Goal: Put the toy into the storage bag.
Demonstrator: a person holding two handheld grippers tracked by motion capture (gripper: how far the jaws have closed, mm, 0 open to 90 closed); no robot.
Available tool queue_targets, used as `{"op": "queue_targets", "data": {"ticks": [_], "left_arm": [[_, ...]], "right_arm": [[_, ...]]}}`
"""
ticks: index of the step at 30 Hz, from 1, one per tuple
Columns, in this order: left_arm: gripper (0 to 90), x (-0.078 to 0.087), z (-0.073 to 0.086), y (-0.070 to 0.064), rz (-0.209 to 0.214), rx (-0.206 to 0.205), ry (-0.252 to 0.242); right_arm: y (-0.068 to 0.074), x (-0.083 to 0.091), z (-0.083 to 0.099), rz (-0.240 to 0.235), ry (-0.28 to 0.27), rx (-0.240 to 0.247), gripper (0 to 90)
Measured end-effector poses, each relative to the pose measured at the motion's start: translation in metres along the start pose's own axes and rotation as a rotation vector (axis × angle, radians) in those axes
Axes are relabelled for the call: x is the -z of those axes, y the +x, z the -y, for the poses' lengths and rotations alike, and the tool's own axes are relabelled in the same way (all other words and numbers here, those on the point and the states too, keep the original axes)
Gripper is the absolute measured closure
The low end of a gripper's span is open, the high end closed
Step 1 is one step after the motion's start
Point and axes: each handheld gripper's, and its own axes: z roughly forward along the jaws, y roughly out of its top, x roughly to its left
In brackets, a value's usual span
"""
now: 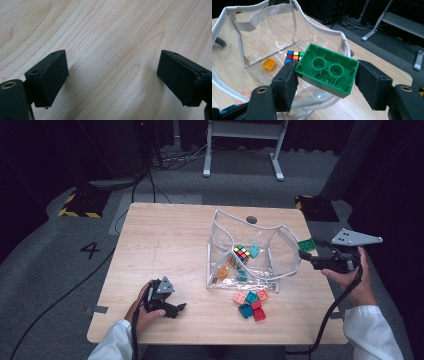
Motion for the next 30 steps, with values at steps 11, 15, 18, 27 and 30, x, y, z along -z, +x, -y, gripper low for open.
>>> {"op": "queue_targets", "data": {"ticks": [11,15,18,27,30], "left_arm": [[10.3,0.000,0.000,0.000,0.002,0.002,0.002],[10.3,0.000,0.000,0.000,0.001,-0.002,0.001],[10.4,0.000,0.000,0.000,0.002,-0.002,0.001],[10.3,0.000,0.000,0.000,-0.001,-0.002,0.002],[10.4,0.000,0.000,0.000,-0.001,-0.004,-0.001]], "right_arm": [[0.013,-0.038,-0.019,-0.068,0.070,0.062,35.5],[0.019,-0.053,-0.025,-0.087,0.106,0.094,35.5],[0.024,-0.066,-0.030,-0.093,0.138,0.107,35.5],[0.032,-0.101,-0.039,-0.105,0.252,0.138,35.5],[0.032,-0.108,-0.041,-0.103,0.291,0.145,35.5]]}}
